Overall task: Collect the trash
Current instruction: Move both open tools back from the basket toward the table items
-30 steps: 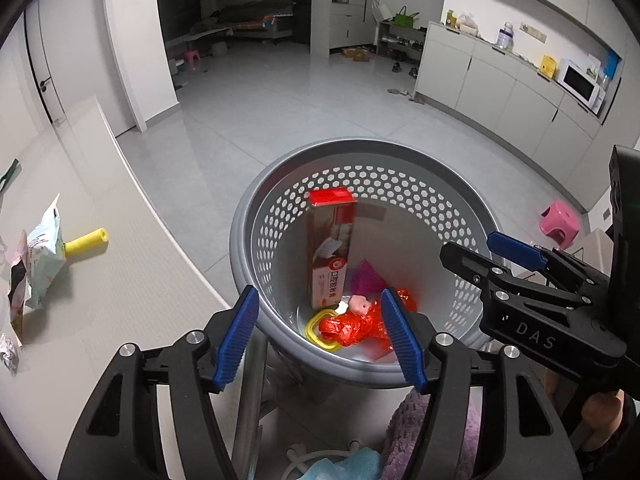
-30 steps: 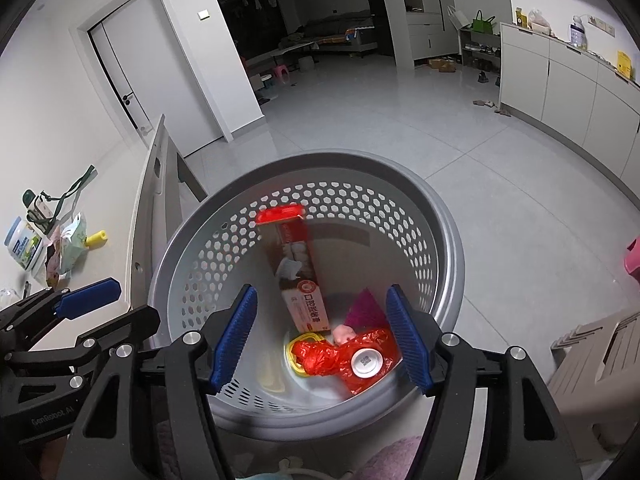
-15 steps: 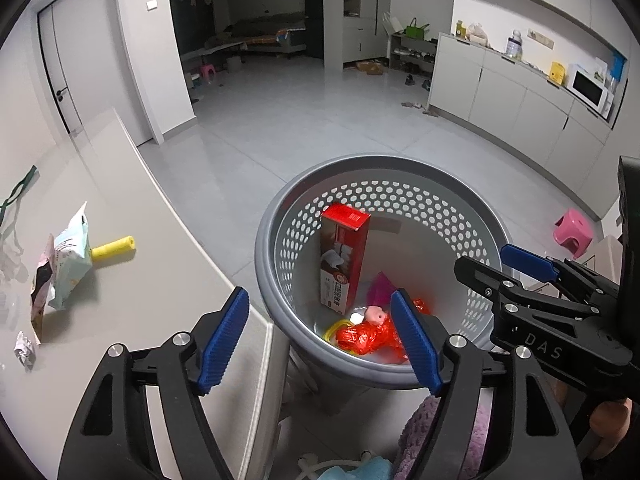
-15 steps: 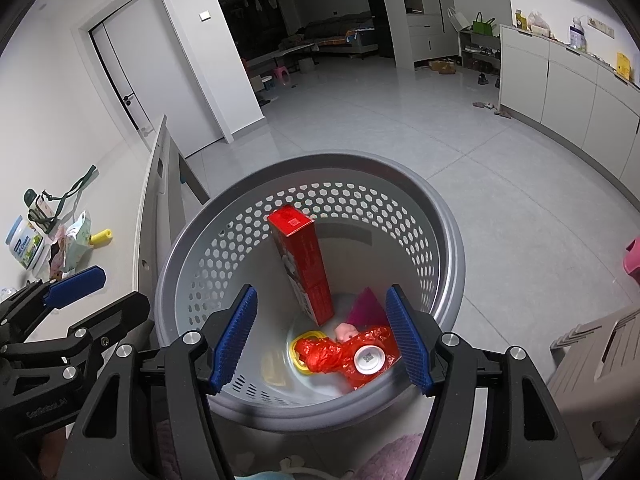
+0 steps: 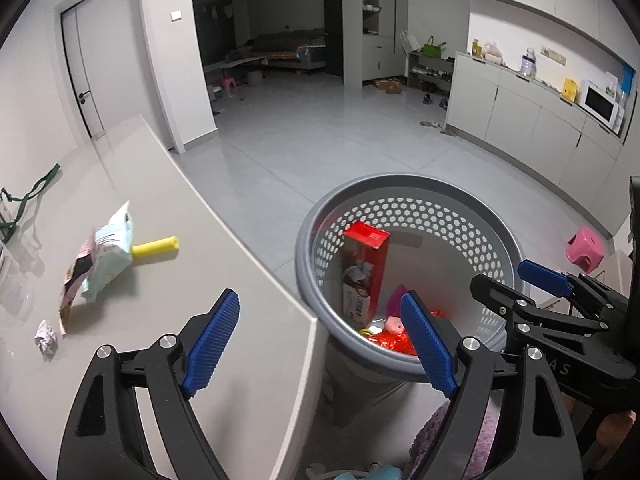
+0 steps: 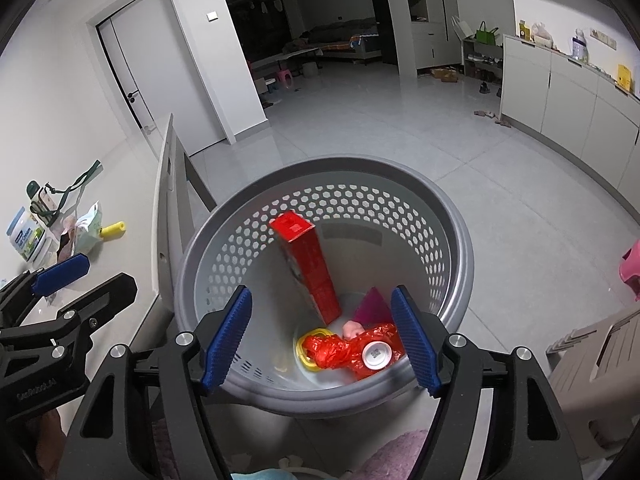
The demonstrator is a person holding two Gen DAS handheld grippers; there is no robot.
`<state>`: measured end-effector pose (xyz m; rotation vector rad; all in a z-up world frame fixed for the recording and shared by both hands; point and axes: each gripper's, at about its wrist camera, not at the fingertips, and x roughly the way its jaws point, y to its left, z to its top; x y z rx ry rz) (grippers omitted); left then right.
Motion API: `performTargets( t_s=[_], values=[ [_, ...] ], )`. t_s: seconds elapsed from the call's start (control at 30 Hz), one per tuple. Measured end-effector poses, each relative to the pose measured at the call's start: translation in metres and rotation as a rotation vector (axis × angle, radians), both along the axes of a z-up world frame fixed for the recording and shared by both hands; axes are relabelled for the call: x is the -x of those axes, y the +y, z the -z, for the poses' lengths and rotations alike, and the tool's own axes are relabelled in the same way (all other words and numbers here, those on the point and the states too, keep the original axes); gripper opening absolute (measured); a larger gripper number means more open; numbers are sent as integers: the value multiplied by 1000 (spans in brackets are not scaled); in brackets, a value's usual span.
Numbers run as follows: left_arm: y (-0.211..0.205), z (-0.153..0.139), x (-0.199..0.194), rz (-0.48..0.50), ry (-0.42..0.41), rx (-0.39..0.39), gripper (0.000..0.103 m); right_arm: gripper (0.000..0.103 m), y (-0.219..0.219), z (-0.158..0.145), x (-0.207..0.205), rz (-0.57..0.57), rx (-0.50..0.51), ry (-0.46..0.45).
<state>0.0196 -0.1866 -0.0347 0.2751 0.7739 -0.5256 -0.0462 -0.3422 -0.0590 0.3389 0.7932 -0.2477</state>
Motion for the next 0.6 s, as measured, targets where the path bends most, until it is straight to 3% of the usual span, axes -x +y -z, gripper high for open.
performTargets(
  t_s=[0.6],
  values=[
    [53, -16, 14, -109, -76, 31, 86, 71, 46, -24, 17, -40, 47, -59]
  ],
)
